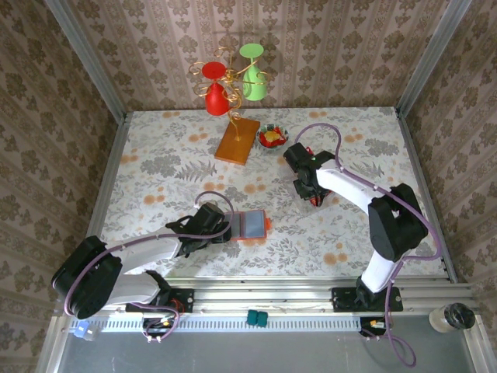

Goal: Put the credit cards into the card holder

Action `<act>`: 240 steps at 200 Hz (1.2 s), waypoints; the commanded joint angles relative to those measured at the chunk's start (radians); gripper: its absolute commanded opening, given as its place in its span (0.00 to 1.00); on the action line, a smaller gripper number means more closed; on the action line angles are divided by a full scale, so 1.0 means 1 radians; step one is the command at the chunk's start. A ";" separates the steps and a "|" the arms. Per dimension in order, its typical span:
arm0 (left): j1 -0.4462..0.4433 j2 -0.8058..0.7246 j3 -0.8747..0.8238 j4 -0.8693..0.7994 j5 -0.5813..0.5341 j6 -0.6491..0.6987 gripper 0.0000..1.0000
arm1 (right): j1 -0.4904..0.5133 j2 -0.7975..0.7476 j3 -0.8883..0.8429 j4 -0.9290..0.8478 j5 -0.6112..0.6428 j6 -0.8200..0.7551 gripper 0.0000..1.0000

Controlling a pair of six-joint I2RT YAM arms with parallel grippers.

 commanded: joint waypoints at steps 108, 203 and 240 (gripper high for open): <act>-0.012 0.037 -0.018 -0.001 0.012 -0.026 0.71 | -0.006 -0.009 0.055 -0.045 -0.143 -0.054 0.04; -0.013 0.021 -0.026 -0.015 0.003 -0.033 0.71 | 0.046 -0.164 0.076 0.032 -0.430 0.104 0.00; -0.013 0.010 -0.026 -0.029 -0.006 -0.032 0.71 | 0.143 -0.160 -0.007 0.222 -0.545 0.264 0.00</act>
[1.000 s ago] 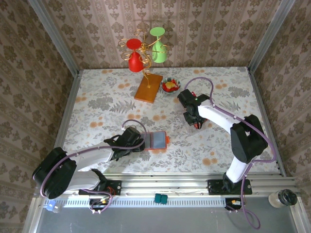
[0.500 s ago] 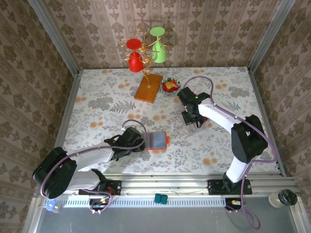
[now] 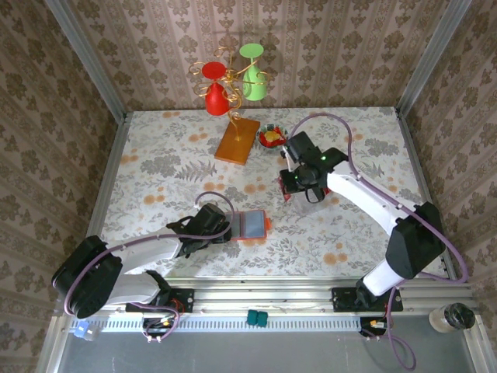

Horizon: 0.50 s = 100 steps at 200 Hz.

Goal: Put the credit cards into the card holder

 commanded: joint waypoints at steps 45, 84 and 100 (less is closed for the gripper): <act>-0.002 0.002 -0.023 -0.040 0.008 -0.017 0.71 | 0.170 0.106 -0.104 0.321 -0.178 0.279 0.00; -0.001 -0.008 -0.021 -0.050 0.007 -0.016 0.71 | 0.207 0.172 -0.127 0.394 -0.195 0.331 0.00; -0.002 -0.012 -0.023 -0.052 0.007 -0.016 0.71 | 0.212 0.191 -0.133 0.411 -0.201 0.340 0.00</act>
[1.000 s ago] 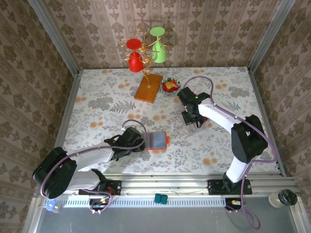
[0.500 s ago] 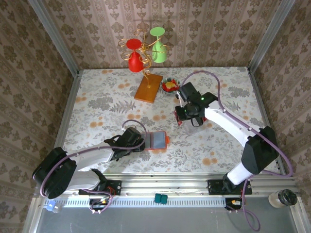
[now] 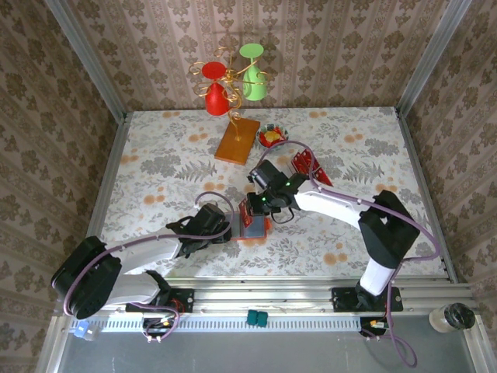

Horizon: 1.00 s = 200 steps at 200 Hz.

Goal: Put the credit cards into the card holder

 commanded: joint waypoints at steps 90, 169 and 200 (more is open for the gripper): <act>-0.002 -0.037 -0.016 -0.065 0.000 -0.018 0.71 | 0.025 0.115 -0.028 0.102 -0.027 0.075 0.00; 0.001 -0.046 0.005 -0.067 0.008 -0.010 0.73 | 0.030 0.136 -0.043 0.111 -0.023 0.079 0.00; 0.000 -0.020 0.004 -0.054 0.013 -0.006 0.73 | 0.030 0.138 -0.043 0.113 -0.026 0.081 0.00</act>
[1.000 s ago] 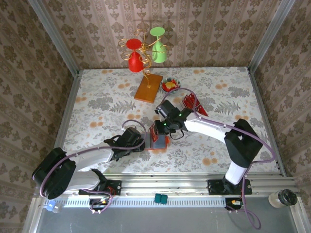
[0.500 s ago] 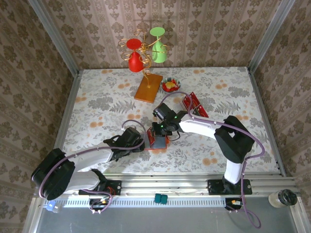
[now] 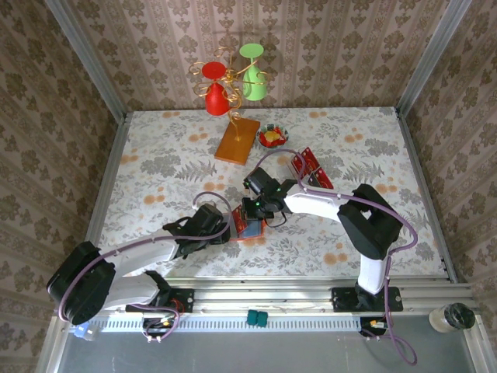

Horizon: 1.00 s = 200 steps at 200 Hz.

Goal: Put the credit cards into the card holder

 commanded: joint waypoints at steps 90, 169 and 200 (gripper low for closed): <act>-0.002 0.023 -0.032 0.006 0.001 -0.025 0.72 | 0.003 -0.079 -0.023 0.005 0.004 0.021 0.00; -0.007 0.025 -0.023 -0.007 0.001 -0.018 0.72 | -0.024 -0.214 -0.240 0.272 0.051 0.160 0.00; -0.011 0.026 -0.018 -0.013 0.000 -0.016 0.72 | -0.034 -0.238 -0.340 0.425 0.064 0.221 0.00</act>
